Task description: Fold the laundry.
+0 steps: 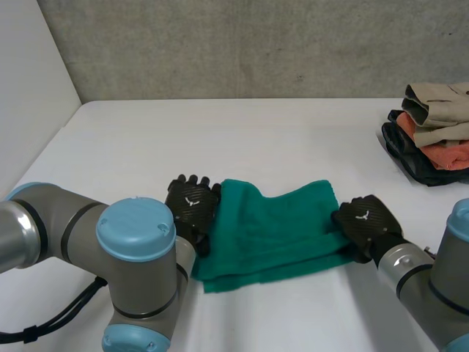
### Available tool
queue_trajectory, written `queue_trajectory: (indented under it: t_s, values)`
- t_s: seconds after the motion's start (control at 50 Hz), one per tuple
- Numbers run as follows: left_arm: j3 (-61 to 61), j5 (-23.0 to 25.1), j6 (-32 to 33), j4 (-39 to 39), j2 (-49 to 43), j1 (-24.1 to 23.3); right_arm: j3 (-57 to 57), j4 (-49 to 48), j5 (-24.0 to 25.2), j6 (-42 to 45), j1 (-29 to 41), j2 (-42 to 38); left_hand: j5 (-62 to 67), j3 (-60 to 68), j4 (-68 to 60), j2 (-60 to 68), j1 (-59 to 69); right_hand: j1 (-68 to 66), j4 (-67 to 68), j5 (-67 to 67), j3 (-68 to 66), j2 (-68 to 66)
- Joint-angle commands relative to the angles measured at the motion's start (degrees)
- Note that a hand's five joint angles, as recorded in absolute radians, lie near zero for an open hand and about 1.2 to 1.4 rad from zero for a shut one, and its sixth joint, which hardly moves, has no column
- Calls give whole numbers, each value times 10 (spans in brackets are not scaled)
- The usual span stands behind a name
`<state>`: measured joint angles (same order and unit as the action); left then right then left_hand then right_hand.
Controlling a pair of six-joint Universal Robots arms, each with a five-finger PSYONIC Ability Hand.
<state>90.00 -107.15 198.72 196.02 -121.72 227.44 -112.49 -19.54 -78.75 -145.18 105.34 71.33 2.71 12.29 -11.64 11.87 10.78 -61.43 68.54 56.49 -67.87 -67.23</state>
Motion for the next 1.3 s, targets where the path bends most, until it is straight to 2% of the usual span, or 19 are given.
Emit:
queue_trajectory:
  t_s: [0.02,0.12,0.2,0.22,0.3,0.4,0.44,0.46,0.48,0.5,0.56,0.64,0.66,0.74,0.82,0.94,1.02,1.12,1.3]
  values:
    - [39,-7,3,-3,45,20,17,21,-6,80,-22,19,-13,-9,2,-5,6,-186,115,135,-121,-128]
    - [58,4,-1,-3,104,40,52,17,-4,136,6,26,-15,-11,4,-6,4,-186,115,135,-121,-128]
    - [70,6,-2,-4,153,45,88,-1,10,166,115,28,-15,-11,4,-7,4,-186,115,135,-121,-128]
    - [76,6,-3,-3,170,54,96,-35,30,182,188,19,-15,-11,4,-7,4,-186,115,135,-121,-128]
    - [91,7,-3,-3,202,79,87,-81,83,220,259,-10,-15,-11,4,-7,4,-186,115,135,-121,-128]
    - [99,8,-3,-3,204,89,82,-87,134,277,290,-80,-16,-12,6,-8,3,-186,115,135,-121,-128]
    - [99,8,-3,-1,204,90,87,-78,126,292,284,-101,-18,-14,7,-10,1,-166,95,116,-102,-108]
    - [98,8,-3,0,204,90,88,-74,123,291,283,-102,-18,-14,7,-10,1,-45,-27,-6,20,13]
    - [97,9,-4,0,204,90,89,-71,120,286,283,-101,-18,-14,7,-10,1,142,-213,-192,206,200]
    - [95,8,-4,0,204,89,90,-73,109,271,283,-99,-18,-14,7,-10,1,500,-571,-550,564,558]
    - [83,7,-4,4,204,87,90,-70,99,222,278,-81,-18,-14,7,-10,1,514,-585,-565,579,572]
    - [49,5,-10,4,203,78,80,-66,98,36,224,17,-18,-14,7,-10,1,514,-585,-565,579,572]
    - [34,5,-16,4,201,67,76,-64,98,-57,204,44,-15,-11,4,-7,4,514,-585,-565,579,572]
    - [-5,5,-46,4,185,28,82,-32,98,-278,159,82,-6,-2,-4,2,13,514,-585,-565,579,572]
    - [-47,5,-78,-3,138,-7,106,54,103,-388,86,101,-5,-1,-6,4,15,514,-585,-565,579,572]
    - [-84,4,-104,-20,63,-66,150,159,114,-379,21,66,-1,3,-9,7,18,514,-585,-565,579,572]
    - [-108,0,-105,-45,-2,-95,212,212,106,-325,21,-21,-1,3,-9,7,18,514,-585,-565,579,572]
    - [-116,-11,-105,-78,-53,-96,239,236,111,-279,22,-72,2,6,-13,10,21,514,-585,-565,579,572]
    - [-84,-107,-103,-116,-66,-84,260,215,112,-240,83,-147,-1,3,-9,7,18,514,-585,-565,579,572]
